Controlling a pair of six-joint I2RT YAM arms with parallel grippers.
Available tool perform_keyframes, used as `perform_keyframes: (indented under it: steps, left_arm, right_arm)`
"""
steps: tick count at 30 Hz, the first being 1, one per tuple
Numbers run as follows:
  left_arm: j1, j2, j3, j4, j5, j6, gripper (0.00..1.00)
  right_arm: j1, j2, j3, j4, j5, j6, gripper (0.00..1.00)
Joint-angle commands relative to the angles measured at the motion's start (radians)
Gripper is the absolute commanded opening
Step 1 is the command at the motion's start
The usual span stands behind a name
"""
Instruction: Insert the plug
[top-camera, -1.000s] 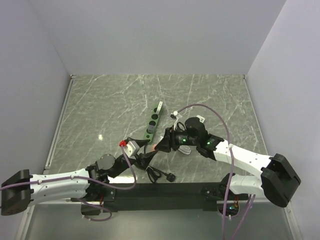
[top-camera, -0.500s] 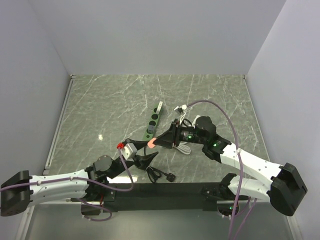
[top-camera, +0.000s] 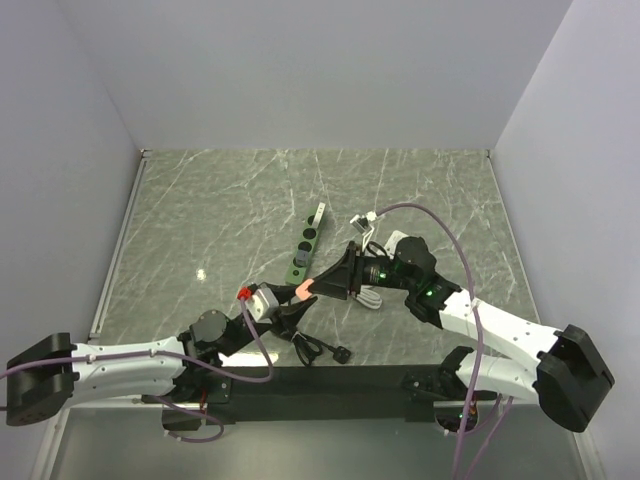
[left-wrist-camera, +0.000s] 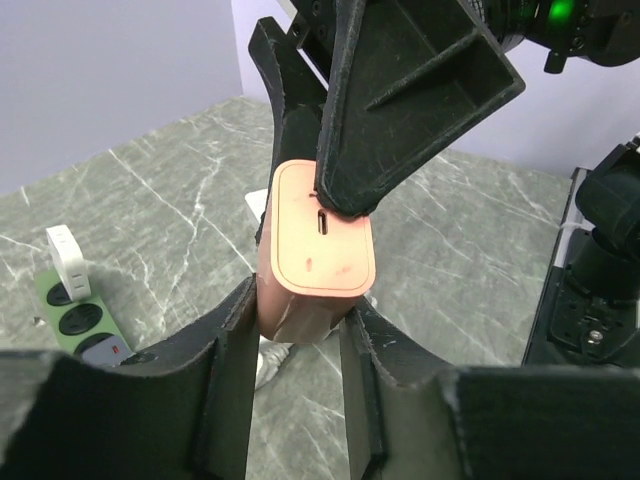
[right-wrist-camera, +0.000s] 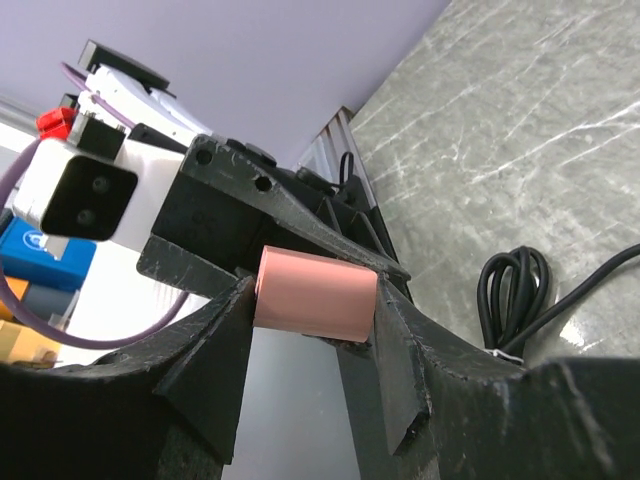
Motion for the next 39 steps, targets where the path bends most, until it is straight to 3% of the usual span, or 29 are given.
perform_keyframes:
  steps: [1,10,11,13,17,23,24,26,27,29,34,39]
  left_arm:
    - [0.0,0.015,0.016,0.087,0.015,0.023,0.34]
    - [0.002,0.021,0.018,0.104,0.007,0.026,0.25]
    - [0.002,0.022,0.016,0.108,0.004,0.029,0.23]
    - [0.002,0.022,0.015,0.113,0.003,0.032,0.01]
    - [0.002,0.015,0.004,0.101,0.013,0.034,0.01]
    - [0.002,-0.025,-0.022,0.073,-0.008,0.022,0.01]
    - [0.0,-0.033,-0.027,0.068,-0.011,0.019,0.01]
    - [0.0,-0.053,-0.03,0.042,-0.02,0.011,0.01]
    - [0.002,-0.056,-0.031,0.032,-0.028,0.005,0.01]
    - [0.002,-0.059,-0.027,0.001,-0.037,0.002,0.01]
    - [0.0,-0.015,-0.019,-0.002,-0.057,-0.043,0.01]
    - [0.002,0.056,0.041,-0.099,-0.088,-0.072,0.01]
  right_arm:
    - [-0.002,0.0,0.0,0.086,-0.05,0.023,0.0]
    - [-0.001,0.057,-0.018,0.097,-0.05,0.018,0.0]
    - [-0.001,0.062,-0.02,0.1,-0.052,0.02,0.0]
    - [-0.001,0.068,-0.018,0.098,-0.058,0.015,0.0]
    - [-0.002,0.063,-0.01,0.051,-0.035,-0.023,0.02]
    - [-0.001,0.02,0.051,-0.141,0.072,-0.14,0.37]
    - [-0.001,0.013,0.057,-0.153,0.083,-0.158,0.5]
    - [-0.001,0.008,0.066,-0.172,0.111,-0.173,0.62]
    - [-0.001,0.002,0.069,-0.19,0.12,-0.192,0.74]
    - [-0.001,-0.015,0.077,-0.224,0.169,-0.215,0.88]
    - [0.002,-0.076,0.102,-0.299,0.286,-0.321,0.91]
    - [0.116,-0.159,0.135,-0.397,0.478,-0.442,0.91]
